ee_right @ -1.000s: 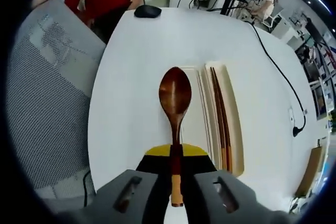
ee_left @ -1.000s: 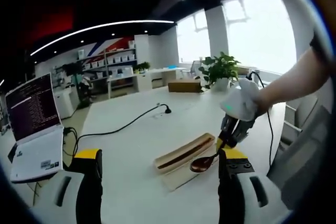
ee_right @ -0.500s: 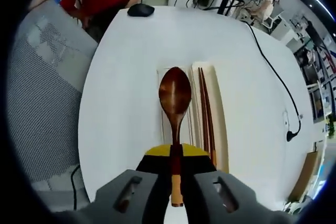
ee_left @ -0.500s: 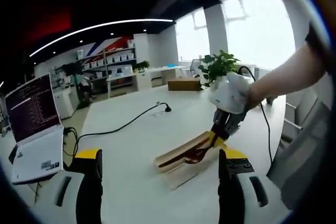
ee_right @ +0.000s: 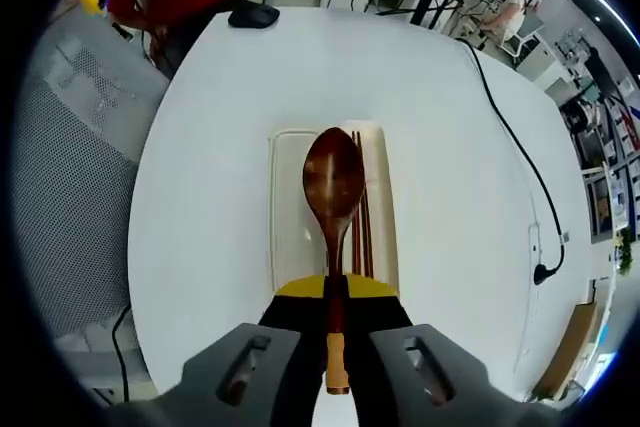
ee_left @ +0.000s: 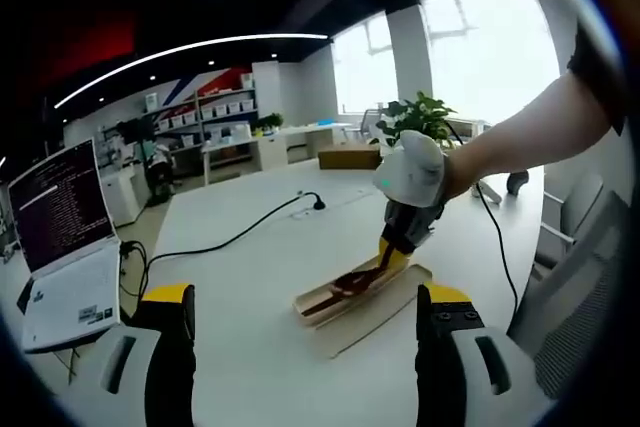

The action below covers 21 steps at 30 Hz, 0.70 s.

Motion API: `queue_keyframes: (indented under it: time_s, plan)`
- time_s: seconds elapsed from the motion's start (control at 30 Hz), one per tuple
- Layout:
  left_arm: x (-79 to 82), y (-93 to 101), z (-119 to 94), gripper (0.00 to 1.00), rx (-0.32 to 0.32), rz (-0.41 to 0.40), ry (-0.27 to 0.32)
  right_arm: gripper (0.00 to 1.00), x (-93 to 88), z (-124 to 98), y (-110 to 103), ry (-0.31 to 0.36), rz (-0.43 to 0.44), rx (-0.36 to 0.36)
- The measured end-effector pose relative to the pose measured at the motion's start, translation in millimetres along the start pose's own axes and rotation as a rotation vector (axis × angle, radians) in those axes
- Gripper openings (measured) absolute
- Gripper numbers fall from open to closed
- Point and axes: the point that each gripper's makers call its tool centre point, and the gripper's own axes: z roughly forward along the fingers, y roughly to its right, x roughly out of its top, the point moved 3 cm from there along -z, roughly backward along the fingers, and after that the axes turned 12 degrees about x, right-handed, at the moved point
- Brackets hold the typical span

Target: Arrange the utensils inside the cutlery case until each visible utensil rests in its matching compartment.

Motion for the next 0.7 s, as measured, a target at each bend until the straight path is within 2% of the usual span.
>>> queue_keyframes:
  time_s: [0.3,0.7]
  plan:
    - [0.9,-2.5,-0.5,0.94,0.008,-0.013,0.003,0.01,5.5,4.5,19.7,0.011,0.013,-0.006]
    - [0.0,-4.3,-0.3,0.94,0.014,-0.018,-0.002,0.01,6.8,16.1,21.8,0.000,0.009,0.008]
